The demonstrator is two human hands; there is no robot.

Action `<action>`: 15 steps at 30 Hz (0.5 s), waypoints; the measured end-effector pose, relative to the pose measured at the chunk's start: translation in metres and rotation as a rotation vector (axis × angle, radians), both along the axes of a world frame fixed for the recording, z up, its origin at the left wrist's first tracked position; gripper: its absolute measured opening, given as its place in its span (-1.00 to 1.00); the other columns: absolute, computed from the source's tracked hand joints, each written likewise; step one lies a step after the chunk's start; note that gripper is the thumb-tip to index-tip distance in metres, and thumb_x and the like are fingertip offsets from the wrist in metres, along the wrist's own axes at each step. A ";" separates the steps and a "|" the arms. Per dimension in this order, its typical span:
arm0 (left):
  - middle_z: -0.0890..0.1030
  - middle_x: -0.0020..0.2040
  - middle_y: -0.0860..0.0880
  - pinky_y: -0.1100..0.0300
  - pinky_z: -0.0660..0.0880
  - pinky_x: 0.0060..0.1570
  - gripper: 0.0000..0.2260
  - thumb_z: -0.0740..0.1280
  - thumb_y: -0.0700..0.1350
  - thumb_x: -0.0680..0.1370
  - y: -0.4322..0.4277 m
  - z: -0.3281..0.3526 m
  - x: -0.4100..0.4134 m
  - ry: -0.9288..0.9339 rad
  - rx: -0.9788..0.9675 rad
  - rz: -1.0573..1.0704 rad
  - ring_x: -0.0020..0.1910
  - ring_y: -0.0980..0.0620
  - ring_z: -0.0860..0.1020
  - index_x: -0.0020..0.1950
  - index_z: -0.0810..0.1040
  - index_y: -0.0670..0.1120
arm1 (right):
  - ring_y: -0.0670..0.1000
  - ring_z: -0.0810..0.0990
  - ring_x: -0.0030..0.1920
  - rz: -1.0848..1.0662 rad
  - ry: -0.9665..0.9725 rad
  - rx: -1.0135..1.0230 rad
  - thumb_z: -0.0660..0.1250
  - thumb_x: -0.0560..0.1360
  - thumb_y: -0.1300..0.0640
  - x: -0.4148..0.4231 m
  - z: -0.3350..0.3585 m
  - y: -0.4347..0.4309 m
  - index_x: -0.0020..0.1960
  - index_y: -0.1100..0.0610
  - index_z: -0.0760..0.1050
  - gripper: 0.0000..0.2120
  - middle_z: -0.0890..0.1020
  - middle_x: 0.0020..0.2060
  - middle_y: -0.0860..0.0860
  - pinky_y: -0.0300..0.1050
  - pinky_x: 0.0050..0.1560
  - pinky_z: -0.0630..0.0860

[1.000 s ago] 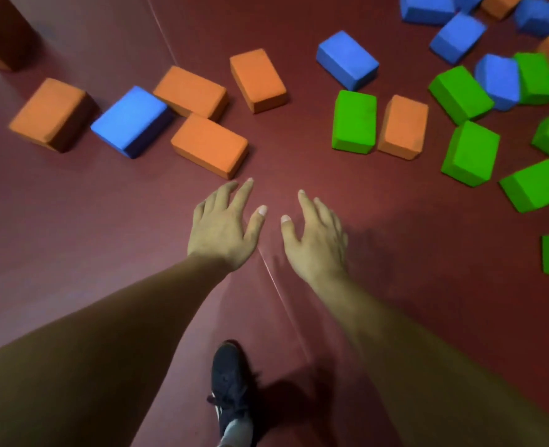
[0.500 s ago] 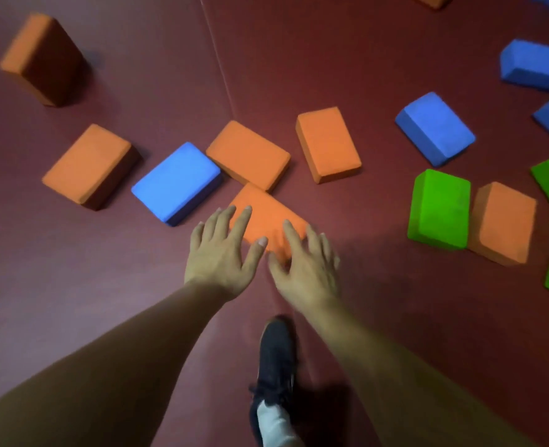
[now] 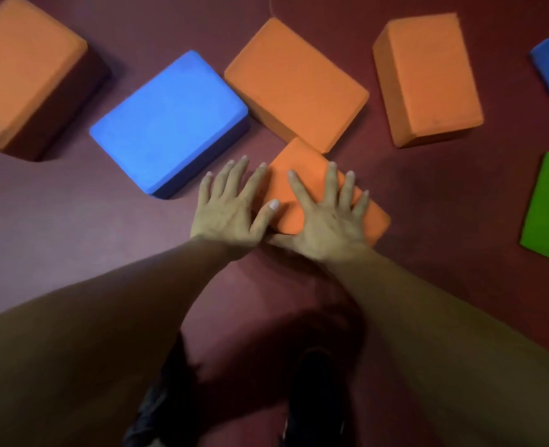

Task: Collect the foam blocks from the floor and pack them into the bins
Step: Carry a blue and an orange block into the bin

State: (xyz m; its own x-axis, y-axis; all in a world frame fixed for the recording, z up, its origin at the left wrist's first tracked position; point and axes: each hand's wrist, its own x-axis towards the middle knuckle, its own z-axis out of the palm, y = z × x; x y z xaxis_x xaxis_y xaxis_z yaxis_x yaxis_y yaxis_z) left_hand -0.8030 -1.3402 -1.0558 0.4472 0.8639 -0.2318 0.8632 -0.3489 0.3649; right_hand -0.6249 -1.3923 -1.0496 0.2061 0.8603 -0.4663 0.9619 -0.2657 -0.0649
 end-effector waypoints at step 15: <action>-0.12 0.66 -0.16 -0.29 -0.14 0.53 -0.23 -0.06 0.48 0.54 0.112 -0.003 -0.067 0.142 0.042 0.065 0.64 -0.14 -0.17 0.66 -0.08 0.15 | 0.40 0.26 0.40 -0.428 0.012 0.177 0.23 0.15 -0.69 -0.068 -0.005 0.057 0.59 -0.34 -0.05 0.12 0.12 0.54 0.34 0.43 0.31 0.27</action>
